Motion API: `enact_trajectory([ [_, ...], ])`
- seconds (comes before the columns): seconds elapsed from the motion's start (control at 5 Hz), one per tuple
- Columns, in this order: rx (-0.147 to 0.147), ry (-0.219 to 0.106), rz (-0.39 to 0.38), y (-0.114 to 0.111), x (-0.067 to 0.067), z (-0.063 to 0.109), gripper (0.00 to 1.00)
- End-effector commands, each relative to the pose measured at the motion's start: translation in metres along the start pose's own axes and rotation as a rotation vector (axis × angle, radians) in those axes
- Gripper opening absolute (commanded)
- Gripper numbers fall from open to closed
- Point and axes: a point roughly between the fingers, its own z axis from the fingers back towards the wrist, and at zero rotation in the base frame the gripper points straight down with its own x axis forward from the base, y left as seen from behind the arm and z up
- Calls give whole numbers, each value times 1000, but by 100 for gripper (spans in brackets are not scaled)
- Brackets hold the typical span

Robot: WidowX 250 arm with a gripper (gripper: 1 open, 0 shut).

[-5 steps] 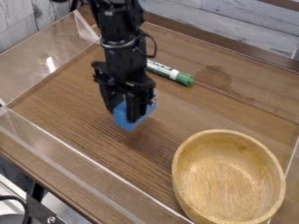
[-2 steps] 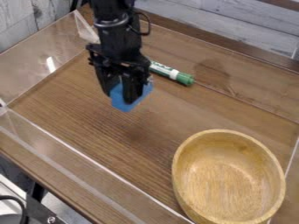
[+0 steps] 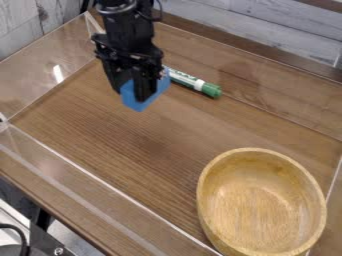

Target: Put the blue block in the brown bowl

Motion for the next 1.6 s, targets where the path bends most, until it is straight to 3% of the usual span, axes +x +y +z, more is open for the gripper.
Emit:
enact_trajectory([
  [0.0, 33, -75, -13, 15, 15, 15, 0],
  [0.6, 48, -109, -27, 32, 23, 1, 0],
  [1.4, 22, -112, -58, -45, 1, 19, 0],
])
